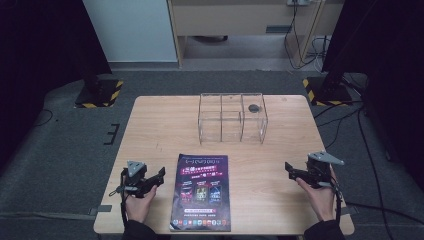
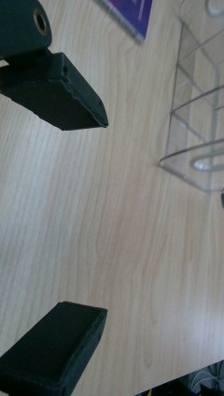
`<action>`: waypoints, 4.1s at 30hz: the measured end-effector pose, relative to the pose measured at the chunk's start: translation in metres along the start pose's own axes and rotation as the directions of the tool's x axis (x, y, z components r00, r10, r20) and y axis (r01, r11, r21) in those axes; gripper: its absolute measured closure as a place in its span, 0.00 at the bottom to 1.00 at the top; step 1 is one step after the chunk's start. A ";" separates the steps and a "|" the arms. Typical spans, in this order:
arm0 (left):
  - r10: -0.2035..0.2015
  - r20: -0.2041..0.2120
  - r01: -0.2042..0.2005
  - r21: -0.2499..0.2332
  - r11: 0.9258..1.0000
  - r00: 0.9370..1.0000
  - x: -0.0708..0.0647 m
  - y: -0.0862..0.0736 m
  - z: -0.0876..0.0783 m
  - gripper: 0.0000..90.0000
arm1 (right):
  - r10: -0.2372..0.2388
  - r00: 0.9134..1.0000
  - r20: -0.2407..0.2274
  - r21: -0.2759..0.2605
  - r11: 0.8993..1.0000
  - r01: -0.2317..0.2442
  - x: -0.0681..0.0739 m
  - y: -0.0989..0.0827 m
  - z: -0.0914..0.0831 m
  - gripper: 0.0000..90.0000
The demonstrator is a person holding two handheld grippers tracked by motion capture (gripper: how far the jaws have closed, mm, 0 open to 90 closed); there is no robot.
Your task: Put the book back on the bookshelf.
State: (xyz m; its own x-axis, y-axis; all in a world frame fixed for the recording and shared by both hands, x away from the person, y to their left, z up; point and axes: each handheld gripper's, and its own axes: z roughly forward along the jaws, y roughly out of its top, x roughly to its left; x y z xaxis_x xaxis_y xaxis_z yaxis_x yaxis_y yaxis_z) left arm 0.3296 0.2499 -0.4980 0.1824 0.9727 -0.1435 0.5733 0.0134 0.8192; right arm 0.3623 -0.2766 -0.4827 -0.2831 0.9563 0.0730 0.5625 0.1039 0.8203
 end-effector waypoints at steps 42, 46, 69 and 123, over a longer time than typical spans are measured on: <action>0.094 0.074 -0.101 0.098 0.990 0.993 -0.041 -0.003 0.026 0.42 | -0.131 0.976 -0.174 -0.082 0.990 0.118 0.105 0.042 0.007 0.09; 0.104 0.077 -0.113 0.118 0.987 0.992 -0.043 -0.006 0.030 0.44 | -0.141 0.970 -0.198 -0.067 0.989 0.130 0.114 0.036 0.013 0.10; 0.094 0.120 -0.112 0.157 0.981 0.988 -0.048 -0.012 0.046 0.56 | -0.159 0.940 -0.303 0.025 0.984 0.175 0.164 -0.001 0.040 0.16; -0.050 0.166 0.027 0.138 0.990 0.985 -0.045 -0.017 0.048 0.51 | -0.166 0.927 -0.336 0.109 0.971 0.214 0.206 -0.039 0.065 0.20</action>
State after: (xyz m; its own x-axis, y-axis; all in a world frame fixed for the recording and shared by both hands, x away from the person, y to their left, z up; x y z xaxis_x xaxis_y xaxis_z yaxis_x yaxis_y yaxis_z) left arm 0.3502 0.1950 -0.5321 0.2835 0.9190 -0.2740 0.6825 0.0073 0.7309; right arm 0.3327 -0.0657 -0.5367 -0.6173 0.7772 0.1219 0.5701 0.3352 0.7500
